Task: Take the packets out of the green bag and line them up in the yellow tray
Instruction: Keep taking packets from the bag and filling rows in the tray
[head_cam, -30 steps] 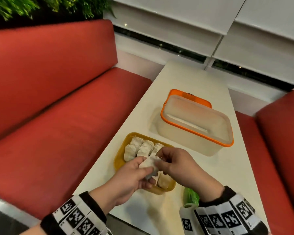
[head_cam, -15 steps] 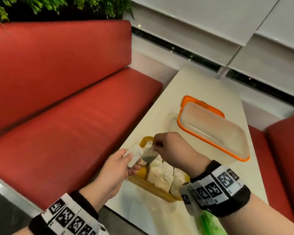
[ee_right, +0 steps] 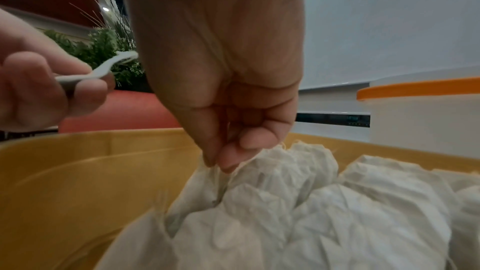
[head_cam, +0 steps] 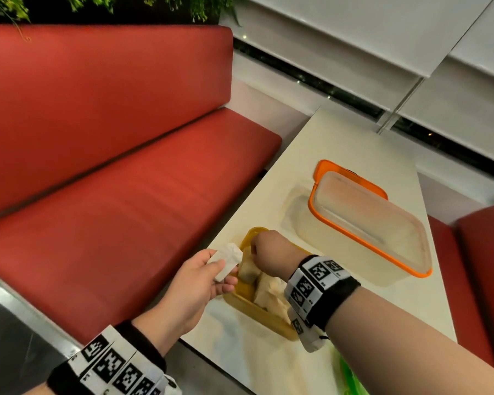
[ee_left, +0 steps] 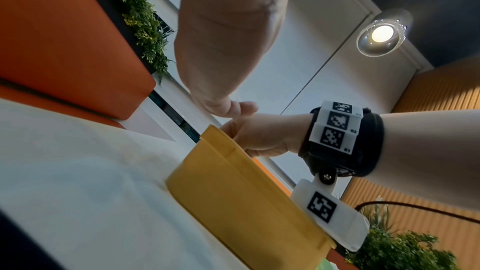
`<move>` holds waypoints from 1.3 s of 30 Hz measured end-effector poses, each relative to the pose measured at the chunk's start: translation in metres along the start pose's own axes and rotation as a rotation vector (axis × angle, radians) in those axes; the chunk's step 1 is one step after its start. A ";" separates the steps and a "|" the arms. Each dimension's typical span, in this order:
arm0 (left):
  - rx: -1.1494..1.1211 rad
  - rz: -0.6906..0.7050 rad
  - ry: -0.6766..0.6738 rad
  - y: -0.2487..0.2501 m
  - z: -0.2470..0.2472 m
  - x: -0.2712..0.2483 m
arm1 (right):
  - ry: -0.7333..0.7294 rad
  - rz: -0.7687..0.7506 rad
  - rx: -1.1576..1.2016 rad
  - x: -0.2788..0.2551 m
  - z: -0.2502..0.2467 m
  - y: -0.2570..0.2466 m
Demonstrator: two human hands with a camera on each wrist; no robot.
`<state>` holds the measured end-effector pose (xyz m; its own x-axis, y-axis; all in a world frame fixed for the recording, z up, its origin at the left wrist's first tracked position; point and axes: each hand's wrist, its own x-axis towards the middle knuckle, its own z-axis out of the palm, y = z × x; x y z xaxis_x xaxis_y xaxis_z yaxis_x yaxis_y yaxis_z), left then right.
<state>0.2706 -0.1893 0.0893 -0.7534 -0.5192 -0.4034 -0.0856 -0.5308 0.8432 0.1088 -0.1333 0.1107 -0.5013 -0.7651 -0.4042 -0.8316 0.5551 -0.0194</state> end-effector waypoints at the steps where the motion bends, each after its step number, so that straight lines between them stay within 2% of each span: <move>1: 0.004 -0.004 -0.002 -0.001 0.000 0.000 | 0.015 0.002 -0.010 0.001 0.000 0.001; 5: 0.001 -0.017 -0.007 -0.004 0.002 -0.001 | 0.022 0.027 -0.030 0.000 -0.003 0.001; 10: -0.011 -0.022 -0.005 -0.007 0.005 0.002 | 0.003 0.044 0.010 -0.017 -0.029 -0.006; 14: -0.025 -0.011 -0.021 -0.007 0.010 0.004 | -0.045 -0.049 0.331 -0.033 -0.044 -0.004; 16: -0.014 -0.003 -0.039 -0.006 0.013 0.005 | -0.043 -0.109 0.408 -0.039 -0.043 -0.007; 20: 0.076 0.048 -0.039 -0.007 0.018 0.007 | 0.109 -0.147 0.380 -0.043 -0.038 -0.015; 25: 0.173 0.170 0.061 -0.009 0.013 0.008 | 0.158 -0.142 0.244 -0.039 -0.041 -0.005; 33: 0.176 0.196 0.066 -0.013 0.008 0.009 | -0.020 -0.079 0.021 -0.012 -0.013 -0.003; 39: 0.126 0.199 0.066 -0.015 0.001 0.011 | -0.131 -0.007 -0.031 -0.004 -0.010 -0.007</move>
<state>0.2629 -0.1861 0.0732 -0.7195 -0.6505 -0.2435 -0.0230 -0.3280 0.9444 0.1143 -0.1367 0.1214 -0.4618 -0.7185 -0.5201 -0.8429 0.5381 0.0051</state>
